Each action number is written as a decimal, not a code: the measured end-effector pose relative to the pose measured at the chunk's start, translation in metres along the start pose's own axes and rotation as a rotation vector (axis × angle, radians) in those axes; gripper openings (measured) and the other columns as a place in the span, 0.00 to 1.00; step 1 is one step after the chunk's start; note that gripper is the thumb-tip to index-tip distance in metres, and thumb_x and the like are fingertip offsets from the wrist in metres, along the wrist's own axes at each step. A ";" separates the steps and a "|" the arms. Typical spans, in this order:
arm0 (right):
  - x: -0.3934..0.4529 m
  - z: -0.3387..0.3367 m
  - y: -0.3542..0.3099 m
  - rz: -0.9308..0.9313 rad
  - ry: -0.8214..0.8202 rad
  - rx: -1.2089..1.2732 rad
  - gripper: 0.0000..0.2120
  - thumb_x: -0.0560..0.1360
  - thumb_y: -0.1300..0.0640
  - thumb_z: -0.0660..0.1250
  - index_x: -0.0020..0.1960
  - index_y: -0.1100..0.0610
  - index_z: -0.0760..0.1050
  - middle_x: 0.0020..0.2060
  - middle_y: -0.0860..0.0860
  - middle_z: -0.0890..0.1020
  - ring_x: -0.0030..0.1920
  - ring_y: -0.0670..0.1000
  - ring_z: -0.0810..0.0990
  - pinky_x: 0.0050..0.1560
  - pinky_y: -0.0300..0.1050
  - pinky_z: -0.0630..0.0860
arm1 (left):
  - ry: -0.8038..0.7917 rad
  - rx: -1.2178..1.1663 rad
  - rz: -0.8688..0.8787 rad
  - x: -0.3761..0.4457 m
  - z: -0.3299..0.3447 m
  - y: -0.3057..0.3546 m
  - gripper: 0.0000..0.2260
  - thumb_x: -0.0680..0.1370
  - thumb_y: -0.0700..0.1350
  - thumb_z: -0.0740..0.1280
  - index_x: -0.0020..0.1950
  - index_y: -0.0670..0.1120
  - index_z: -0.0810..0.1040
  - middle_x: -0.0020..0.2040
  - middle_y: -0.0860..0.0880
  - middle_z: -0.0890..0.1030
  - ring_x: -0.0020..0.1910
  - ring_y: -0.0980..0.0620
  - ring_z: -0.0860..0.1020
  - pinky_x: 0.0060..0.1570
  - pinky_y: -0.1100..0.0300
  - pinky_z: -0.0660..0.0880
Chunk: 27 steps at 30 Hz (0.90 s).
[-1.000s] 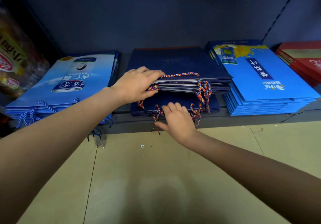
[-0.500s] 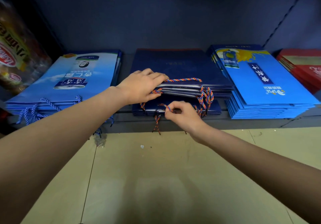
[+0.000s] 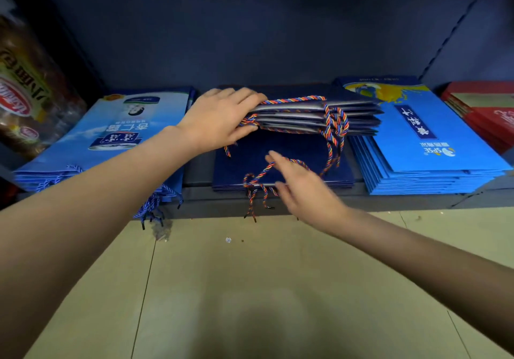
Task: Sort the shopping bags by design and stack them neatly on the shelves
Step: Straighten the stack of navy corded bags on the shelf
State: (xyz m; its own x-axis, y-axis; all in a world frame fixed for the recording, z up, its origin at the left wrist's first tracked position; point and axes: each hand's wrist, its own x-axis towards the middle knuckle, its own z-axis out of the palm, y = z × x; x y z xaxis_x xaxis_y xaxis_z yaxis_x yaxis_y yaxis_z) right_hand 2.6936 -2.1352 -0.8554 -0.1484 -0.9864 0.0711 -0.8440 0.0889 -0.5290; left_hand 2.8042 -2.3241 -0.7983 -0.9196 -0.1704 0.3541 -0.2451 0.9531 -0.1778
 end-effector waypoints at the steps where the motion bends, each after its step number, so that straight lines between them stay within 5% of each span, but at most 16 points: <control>1: 0.009 0.007 0.003 0.008 -0.060 -0.061 0.31 0.77 0.66 0.58 0.76 0.62 0.50 0.73 0.58 0.63 0.72 0.54 0.62 0.72 0.44 0.59 | 0.038 0.028 -0.012 0.001 -0.001 0.000 0.22 0.77 0.53 0.58 0.66 0.43 0.71 0.58 0.43 0.78 0.48 0.40 0.79 0.47 0.49 0.74; 3: 0.032 0.018 0.007 0.044 -0.047 -0.210 0.35 0.75 0.68 0.58 0.76 0.62 0.44 0.72 0.59 0.63 0.71 0.56 0.62 0.70 0.45 0.58 | 0.083 0.048 -0.031 0.002 -0.002 0.001 0.24 0.75 0.54 0.56 0.66 0.43 0.72 0.56 0.44 0.78 0.45 0.41 0.79 0.44 0.51 0.75; 7: 0.063 0.021 0.006 0.410 -0.120 -0.321 0.36 0.77 0.63 0.59 0.76 0.64 0.41 0.66 0.61 0.69 0.65 0.61 0.70 0.60 0.52 0.68 | 0.076 0.033 -0.023 0.002 -0.003 0.001 0.24 0.75 0.54 0.55 0.66 0.43 0.72 0.54 0.44 0.79 0.45 0.41 0.79 0.42 0.52 0.76; 10: 0.050 0.021 0.003 0.250 -0.089 -0.527 0.33 0.78 0.60 0.57 0.76 0.63 0.43 0.69 0.60 0.66 0.67 0.60 0.66 0.62 0.51 0.67 | 0.086 0.064 0.003 0.000 0.000 -0.001 0.22 0.76 0.53 0.56 0.65 0.43 0.72 0.53 0.44 0.79 0.44 0.42 0.79 0.42 0.53 0.76; 14: 0.017 0.024 0.022 -0.026 -0.211 -0.566 0.29 0.81 0.47 0.53 0.77 0.47 0.43 0.77 0.55 0.47 0.75 0.61 0.49 0.72 0.60 0.51 | 0.066 0.044 0.006 -0.001 0.002 -0.001 0.21 0.75 0.51 0.62 0.66 0.42 0.72 0.53 0.43 0.79 0.45 0.41 0.79 0.43 0.51 0.76; 19: 0.007 0.013 0.051 0.300 -0.303 -0.546 0.31 0.81 0.41 0.48 0.77 0.53 0.42 0.77 0.56 0.43 0.76 0.55 0.41 0.73 0.59 0.48 | 0.037 0.081 0.010 -0.007 0.008 0.005 0.21 0.75 0.51 0.64 0.65 0.42 0.73 0.53 0.43 0.79 0.44 0.41 0.79 0.43 0.51 0.76; 21: 0.000 0.013 0.048 0.207 -0.240 -0.537 0.32 0.80 0.40 0.46 0.77 0.56 0.47 0.77 0.56 0.47 0.76 0.55 0.45 0.73 0.60 0.53 | 0.021 0.091 0.021 -0.011 0.012 0.007 0.22 0.74 0.51 0.64 0.65 0.42 0.73 0.53 0.43 0.79 0.45 0.41 0.79 0.44 0.51 0.76; 23: -0.011 0.014 0.037 0.021 -0.150 -0.509 0.32 0.76 0.41 0.46 0.73 0.59 0.63 0.73 0.59 0.62 0.74 0.59 0.60 0.65 0.64 0.67 | 0.012 0.100 0.036 -0.015 0.016 0.011 0.22 0.74 0.51 0.66 0.64 0.41 0.72 0.53 0.43 0.79 0.46 0.41 0.79 0.45 0.51 0.76; 25: -0.022 0.016 0.033 -0.229 -0.089 -0.483 0.25 0.75 0.48 0.52 0.62 0.61 0.75 0.65 0.60 0.74 0.65 0.61 0.73 0.55 0.59 0.77 | -0.001 0.108 0.046 -0.020 0.022 0.016 0.23 0.72 0.51 0.69 0.64 0.41 0.73 0.54 0.43 0.79 0.46 0.41 0.79 0.45 0.51 0.76; 27: -0.028 0.011 0.032 -0.450 -0.026 -0.445 0.16 0.75 0.56 0.56 0.54 0.62 0.78 0.59 0.59 0.77 0.59 0.60 0.76 0.54 0.55 0.77 | -0.032 0.117 0.068 -0.026 0.030 0.023 0.25 0.70 0.51 0.72 0.63 0.41 0.74 0.55 0.43 0.79 0.48 0.42 0.79 0.46 0.51 0.76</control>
State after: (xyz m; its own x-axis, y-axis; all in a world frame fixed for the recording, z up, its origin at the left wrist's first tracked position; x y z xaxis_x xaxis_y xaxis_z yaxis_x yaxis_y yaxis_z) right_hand 2.6762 -2.1059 -0.8834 0.2790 -0.9431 0.1812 -0.9551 -0.2921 -0.0497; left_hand 2.8134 -2.3053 -0.8386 -0.9442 -0.1163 0.3082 -0.2143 0.9274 -0.3065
